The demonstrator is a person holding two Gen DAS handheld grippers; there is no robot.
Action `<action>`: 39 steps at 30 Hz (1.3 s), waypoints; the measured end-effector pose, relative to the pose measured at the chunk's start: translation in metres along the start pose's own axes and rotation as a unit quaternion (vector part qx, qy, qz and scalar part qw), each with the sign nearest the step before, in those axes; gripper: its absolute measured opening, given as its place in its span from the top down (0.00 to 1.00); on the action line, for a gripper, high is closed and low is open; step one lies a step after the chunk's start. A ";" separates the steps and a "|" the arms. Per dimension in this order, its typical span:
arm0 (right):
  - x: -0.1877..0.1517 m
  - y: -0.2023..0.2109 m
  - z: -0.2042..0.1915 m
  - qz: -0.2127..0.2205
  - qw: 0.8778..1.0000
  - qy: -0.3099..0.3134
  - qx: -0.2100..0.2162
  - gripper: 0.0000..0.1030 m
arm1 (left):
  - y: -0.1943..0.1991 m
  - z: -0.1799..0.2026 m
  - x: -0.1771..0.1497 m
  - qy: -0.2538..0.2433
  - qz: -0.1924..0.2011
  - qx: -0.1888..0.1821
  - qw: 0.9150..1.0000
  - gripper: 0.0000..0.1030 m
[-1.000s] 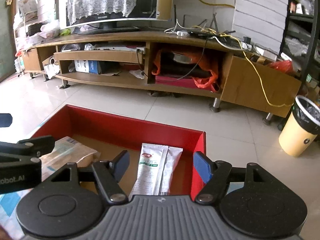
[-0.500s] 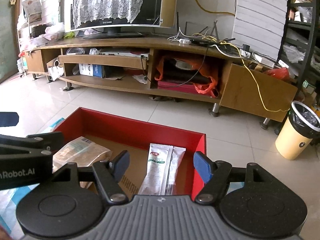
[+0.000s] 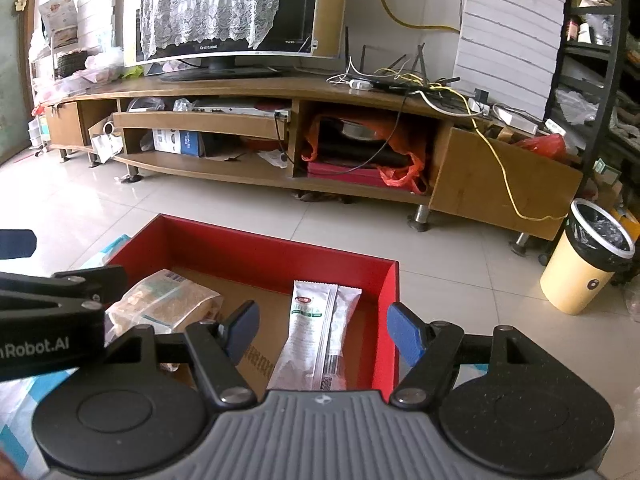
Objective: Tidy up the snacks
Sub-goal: 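Open both tools to release the packs inside the red box, then withdraw both tools back over the remaining snacks on the tablecloth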
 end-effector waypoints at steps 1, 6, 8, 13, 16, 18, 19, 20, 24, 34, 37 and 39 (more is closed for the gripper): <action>-0.001 0.001 0.001 0.000 1.000 -0.001 0.000 0.32 | 0.002 0.000 0.000 0.000 0.001 0.000 1.000 0.14; -0.003 0.007 0.002 -0.002 1.000 0.000 -0.002 0.32 | 0.006 0.002 -0.002 -0.002 0.002 -0.004 1.000 0.14; -0.004 0.009 0.003 -0.002 1.000 0.002 -0.004 0.32 | 0.008 0.003 -0.004 -0.003 0.002 -0.005 1.000 0.14; -0.007 0.013 0.004 -0.006 1.000 0.002 -0.004 0.32 | 0.012 0.003 -0.008 -0.004 0.001 -0.007 1.000 0.15; -0.011 0.017 0.002 -0.009 1.000 0.002 -0.004 0.32 | 0.014 0.002 -0.011 -0.003 -0.003 -0.011 1.000 0.15; -0.015 0.020 0.002 -0.013 1.000 0.001 -0.002 0.32 | 0.016 0.001 -0.015 -0.005 -0.007 -0.014 1.000 0.15; -0.017 0.021 0.001 -0.016 1.000 0.001 -0.001 0.32 | 0.017 0.001 -0.017 -0.006 -0.009 -0.015 1.000 0.15; -0.020 0.022 0.000 -0.019 1.000 0.002 0.001 0.32 | 0.018 0.000 -0.020 -0.007 -0.011 -0.015 1.000 0.15; -0.032 0.025 -0.008 -0.032 0.999 0.012 0.006 0.32 | 0.021 -0.004 -0.034 -0.015 -0.025 -0.017 0.999 0.16; -0.067 0.032 -0.029 -0.082 0.996 0.029 0.034 0.32 | 0.031 -0.021 -0.074 -0.007 -0.072 -0.020 0.997 0.17; -0.079 0.036 -0.035 -0.096 0.994 0.037 0.042 0.32 | 0.037 -0.026 -0.088 -0.006 -0.087 -0.021 0.996 0.18; -0.086 0.041 -0.040 -0.103 0.993 0.040 0.048 0.32 | 0.043 -0.030 -0.097 -0.005 -0.093 -0.023 0.995 0.18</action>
Point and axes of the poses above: each gripper's, at about its wrist camera, not at the fingertips, and y roughly against the way its jaws point, z to its right, x to its top, the point moved 1 cm from there along -y, roughly the way its jaws point, and after that the axes turned 4 degrees about x, right-handed, at the moved point
